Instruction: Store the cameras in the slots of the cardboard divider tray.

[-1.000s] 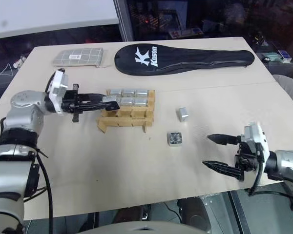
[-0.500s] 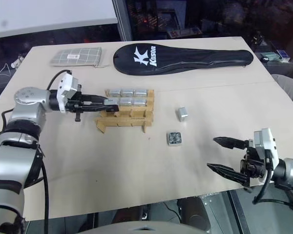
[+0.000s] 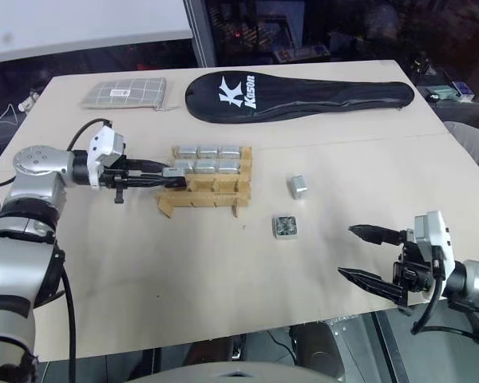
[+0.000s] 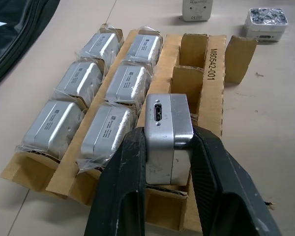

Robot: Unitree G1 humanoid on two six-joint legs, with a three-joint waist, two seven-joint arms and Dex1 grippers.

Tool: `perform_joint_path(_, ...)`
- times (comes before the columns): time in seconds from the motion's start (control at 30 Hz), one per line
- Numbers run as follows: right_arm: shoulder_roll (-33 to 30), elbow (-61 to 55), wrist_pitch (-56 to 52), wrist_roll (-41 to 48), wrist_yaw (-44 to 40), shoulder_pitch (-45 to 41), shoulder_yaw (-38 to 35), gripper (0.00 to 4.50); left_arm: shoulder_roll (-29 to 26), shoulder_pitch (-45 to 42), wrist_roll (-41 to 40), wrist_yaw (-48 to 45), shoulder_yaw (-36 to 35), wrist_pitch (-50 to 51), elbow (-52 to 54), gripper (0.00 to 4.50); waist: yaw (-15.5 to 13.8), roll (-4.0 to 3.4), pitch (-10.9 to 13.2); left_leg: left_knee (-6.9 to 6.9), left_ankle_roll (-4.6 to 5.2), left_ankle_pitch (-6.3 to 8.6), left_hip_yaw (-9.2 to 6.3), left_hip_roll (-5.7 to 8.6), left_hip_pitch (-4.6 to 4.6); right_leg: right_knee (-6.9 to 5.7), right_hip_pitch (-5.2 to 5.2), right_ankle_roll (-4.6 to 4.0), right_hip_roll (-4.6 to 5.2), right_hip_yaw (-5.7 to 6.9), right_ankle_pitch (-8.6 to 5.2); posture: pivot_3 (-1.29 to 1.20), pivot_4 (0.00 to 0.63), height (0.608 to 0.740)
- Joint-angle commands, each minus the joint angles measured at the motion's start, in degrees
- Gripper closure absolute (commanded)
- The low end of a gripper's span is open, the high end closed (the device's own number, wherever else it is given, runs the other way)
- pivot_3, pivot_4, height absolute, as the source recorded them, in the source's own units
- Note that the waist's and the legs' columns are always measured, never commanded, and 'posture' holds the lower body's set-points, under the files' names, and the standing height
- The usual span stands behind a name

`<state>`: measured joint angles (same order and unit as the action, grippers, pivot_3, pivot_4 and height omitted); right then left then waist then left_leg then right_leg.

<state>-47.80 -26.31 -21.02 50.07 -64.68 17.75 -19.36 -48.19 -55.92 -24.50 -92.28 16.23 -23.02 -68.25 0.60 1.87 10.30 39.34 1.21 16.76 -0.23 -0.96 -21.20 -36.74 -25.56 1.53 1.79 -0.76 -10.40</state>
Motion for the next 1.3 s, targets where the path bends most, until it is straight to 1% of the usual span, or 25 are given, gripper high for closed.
perform_joint_path(0.03,0.2,-1.9,0.2,0.2,-0.4,0.2,-2.8,0.06,0.4,-0.8,2.1,-0.2,-0.3,-1.3,-1.5,3.82,0.0,0.01,0.0,0.0,0.0,0.0,0.0,0.0,0.0,-0.01,0.0,0.0,0.0,0.0,0.0,0.0,0.15,0.74)
perform_joint_path(0.23,0.4,-1.8,0.2,-0.3,-0.7,-0.1,-2.9,0.06,1.6,-1.6,3.4,-0.2,1.2,-0.4,-1.7,3.82,-0.2,0.03,0.0,0.01,0.0,0.0,-0.01,0.01,0.23,-0.01,0.23,0.0,0.01,0.01,0.0,0.0,0.15,0.74)
perform_joint_path(0.5,0.7,-2.0,0.2,-0.5,-0.5,0.1,-3.0,0.06,1.2,-1.6,2.7,-0.2,4.1,-0.3,-0.7,3.82,-0.3,0.04,0.0,0.01,0.0,0.0,-0.02,0.01,0.38,0.0,0.38,0.0,0.02,0.01,-0.01,0.0,0.15,0.74)
perform_joint_path(0.73,1.1,-1.8,0.5,-1.3,-0.3,-0.1,-3.0,0.06,0.7,-1.5,0.0,-0.2,6.6,2.1,1.0,3.82,-0.2,0.04,-0.1,0.0,0.0,0.0,-0.01,0.0,0.39,0.0,0.38,0.0,0.01,0.0,-0.01,0.0,0.15,0.74)
perform_joint_path(0.93,1.4,-1.8,0.6,-1.9,-0.4,-0.7,-2.7,0.06,1.7,-2.6,2.2,-0.2,4.7,-0.1,-1.1,3.82,-0.2,0.04,-0.1,0.01,0.01,0.01,-0.01,0.01,0.36,0.04,0.38,0.0,0.02,0.0,-0.01,0.0,0.15,0.74)
perform_joint_path(0.97,1.4,-1.7,0.6,-2.0,-0.5,-0.8,-2.7,0.0,1.9,-2.7,2.4,-0.2,4.3,-0.7,-1.3,2.81,-0.3,0.05,-0.1,0.01,0.01,0.01,-0.01,0.01,0.36,0.04,0.38,0.0,0.02,0.01,-0.01,0.0,0.15,0.74)
perform_joint_path(1.0,1.5,-1.7,0.6,-2.0,-0.5,-0.9,-2.6,0.0,2.1,-2.8,2.6,-0.2,3.8,-0.8,-1.4,2.61,-0.2,0.05,-0.1,0.01,0.01,0.01,-0.01,0.02,0.37,0.04,0.38,0.0,0.02,0.01,-0.01,0.0,0.15,0.74)
perform_joint_path(1.1,1.5,-1.7,0.4,-2.1,-0.5,-1.2,-2.5,0.0,2.9,-3.2,2.9,-0.2,1.4,-1.9,-1.9,1.17,-0.2,0.08,0.0,0.01,0.01,0.01,-0.04,0.02,0.35,0.04,0.38,0.0,0.01,0.03,-0.01,0.0,0.15,0.74)
perform_joint_path(1.17,1.6,-1.6,0.4,-2.1,-0.5,-1.3,-2.4,0.0,3.2,-3.4,2.4,-0.2,0.4,-1.2,-1.7,0.36,-0.2,0.08,0.0,0.01,0.01,0.01,-0.05,0.01,0.33,0.04,0.37,0.0,0.01,0.04,-0.01,0.0,0.15,0.74)
perform_joint_path(1.2,1.6,-1.6,0.3,-2.1,-0.6,-1.4,-2.3,0.0,3.2,-3.4,2.2,-0.2,0.1,-1.4,-1.4,0.04,-0.2,0.08,0.0,0.0,0.01,0.01,-0.05,0.01,0.32,0.04,0.36,0.01,0.01,0.04,-0.01,0.0,0.15,0.74)
perform_joint_path(1.3,1.6,-1.6,0.3,-2.0,-0.6,-1.4,-2.2,0.0,2.8,-4.1,1.1,-0.2,-1.6,-0.5,-0.6,0.04,-0.1,0.08,0.0,0.01,0.01,0.01,-0.04,0.01,0.31,0.04,0.35,0.01,0.01,0.03,-0.01,0.0,0.15,0.74)
